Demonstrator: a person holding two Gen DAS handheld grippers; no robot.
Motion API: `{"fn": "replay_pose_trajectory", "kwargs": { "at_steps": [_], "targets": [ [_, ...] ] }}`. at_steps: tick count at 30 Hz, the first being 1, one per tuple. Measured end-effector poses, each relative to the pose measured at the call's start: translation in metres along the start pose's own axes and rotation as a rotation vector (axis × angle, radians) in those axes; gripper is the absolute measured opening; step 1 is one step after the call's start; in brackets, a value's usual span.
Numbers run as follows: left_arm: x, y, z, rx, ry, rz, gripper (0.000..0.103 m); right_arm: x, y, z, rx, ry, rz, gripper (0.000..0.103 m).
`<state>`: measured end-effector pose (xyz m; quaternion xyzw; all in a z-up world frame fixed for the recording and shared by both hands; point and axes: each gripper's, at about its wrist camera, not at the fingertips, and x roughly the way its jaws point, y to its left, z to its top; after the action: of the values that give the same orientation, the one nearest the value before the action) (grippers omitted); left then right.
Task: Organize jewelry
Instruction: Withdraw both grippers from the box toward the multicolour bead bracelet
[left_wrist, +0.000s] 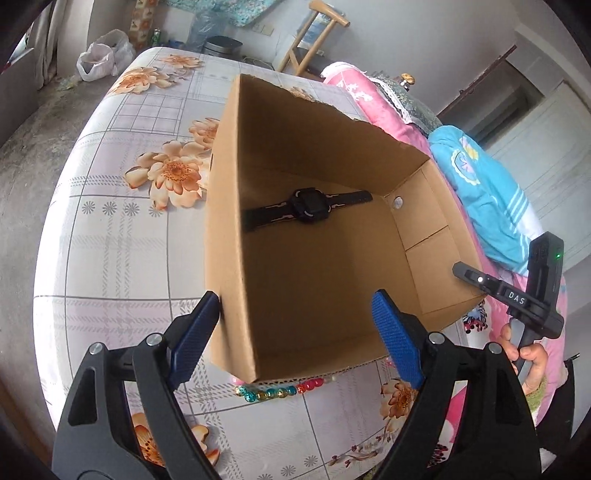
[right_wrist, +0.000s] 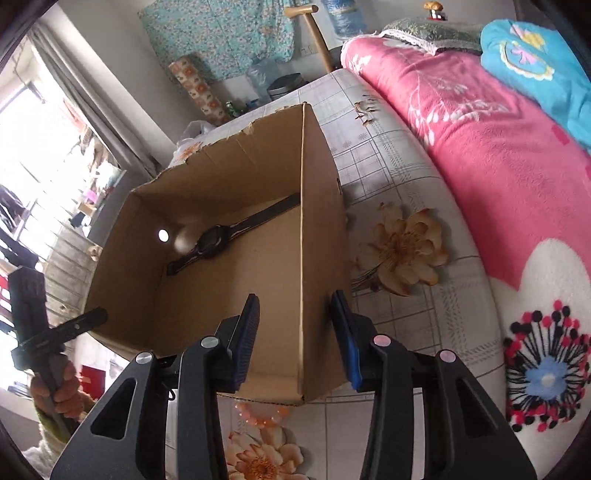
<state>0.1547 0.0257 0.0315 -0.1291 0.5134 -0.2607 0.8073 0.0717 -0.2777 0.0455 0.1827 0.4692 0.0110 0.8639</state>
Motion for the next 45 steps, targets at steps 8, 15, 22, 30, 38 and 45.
{"fn": "replay_pose_trajectory", "kwargs": {
  "at_steps": [8,15,22,30,38,45],
  "targets": [
    [-0.026,-0.004,-0.045,-0.012,-0.020,0.010,0.080,-0.020,0.006,-0.034,0.011,0.013,0.001,0.040],
    [-0.033,-0.014,-0.036,0.056,-0.076,0.040,0.080,-0.021,0.007,-0.022,0.009,-0.015,0.003,0.040],
    [-0.023,-0.008,-0.034,0.057,-0.072,0.068,0.080,-0.013,0.012,-0.027,-0.011,-0.022,-0.023,0.041],
    [-0.060,-0.020,-0.060,0.134,-0.271,0.124,0.084,-0.040,0.011,-0.042,-0.017,-0.127,-0.030,0.052],
    [-0.069,-0.015,-0.114,0.161,-0.250,0.212,0.089,-0.077,0.005,-0.105,0.014,-0.218,-0.086,0.059],
    [-0.027,0.003,-0.134,0.104,-0.080,0.261,0.089,-0.054,0.037,-0.147,-0.008,-0.115,0.070,0.059]
  ]
}}
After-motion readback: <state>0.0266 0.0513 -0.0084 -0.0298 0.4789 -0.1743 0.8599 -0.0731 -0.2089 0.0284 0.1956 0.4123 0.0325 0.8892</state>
